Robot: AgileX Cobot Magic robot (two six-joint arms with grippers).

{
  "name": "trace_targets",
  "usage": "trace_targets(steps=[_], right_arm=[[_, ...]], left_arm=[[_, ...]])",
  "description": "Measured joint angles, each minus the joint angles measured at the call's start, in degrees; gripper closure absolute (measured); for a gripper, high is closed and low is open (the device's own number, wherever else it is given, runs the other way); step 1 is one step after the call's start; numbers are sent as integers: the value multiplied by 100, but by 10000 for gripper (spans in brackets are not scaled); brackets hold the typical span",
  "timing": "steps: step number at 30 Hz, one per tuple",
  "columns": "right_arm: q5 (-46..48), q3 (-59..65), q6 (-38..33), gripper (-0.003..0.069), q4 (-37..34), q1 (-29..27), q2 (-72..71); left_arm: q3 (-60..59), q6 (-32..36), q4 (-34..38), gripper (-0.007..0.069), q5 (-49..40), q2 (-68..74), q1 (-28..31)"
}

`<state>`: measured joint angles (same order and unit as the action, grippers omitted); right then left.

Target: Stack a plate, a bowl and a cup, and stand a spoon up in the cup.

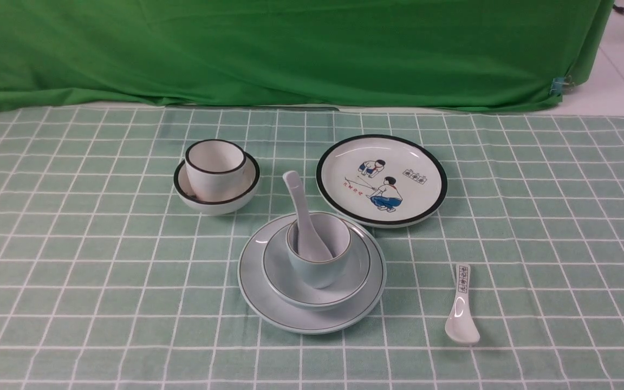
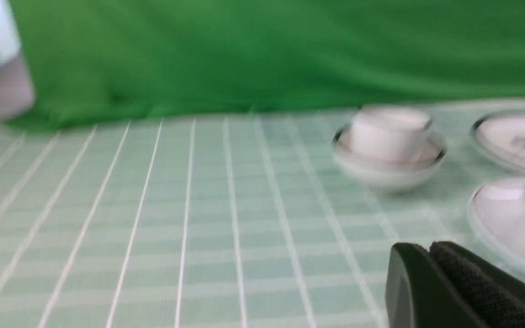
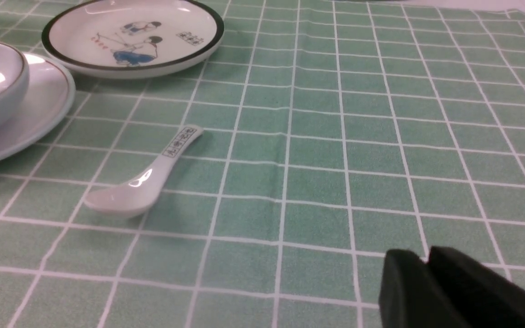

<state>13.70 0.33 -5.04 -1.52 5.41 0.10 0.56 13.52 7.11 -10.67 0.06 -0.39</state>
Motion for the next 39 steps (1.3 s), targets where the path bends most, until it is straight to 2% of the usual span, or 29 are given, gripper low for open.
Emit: trace_targets(steps=[6, 39], right_arm=[[0, 0, 0, 540, 0, 0, 0], [0, 0, 0, 469, 0, -5, 0]], left_arm=[[-95, 0, 285, 607, -417, 0, 155], [-95, 0, 352, 607, -371, 0, 155]])
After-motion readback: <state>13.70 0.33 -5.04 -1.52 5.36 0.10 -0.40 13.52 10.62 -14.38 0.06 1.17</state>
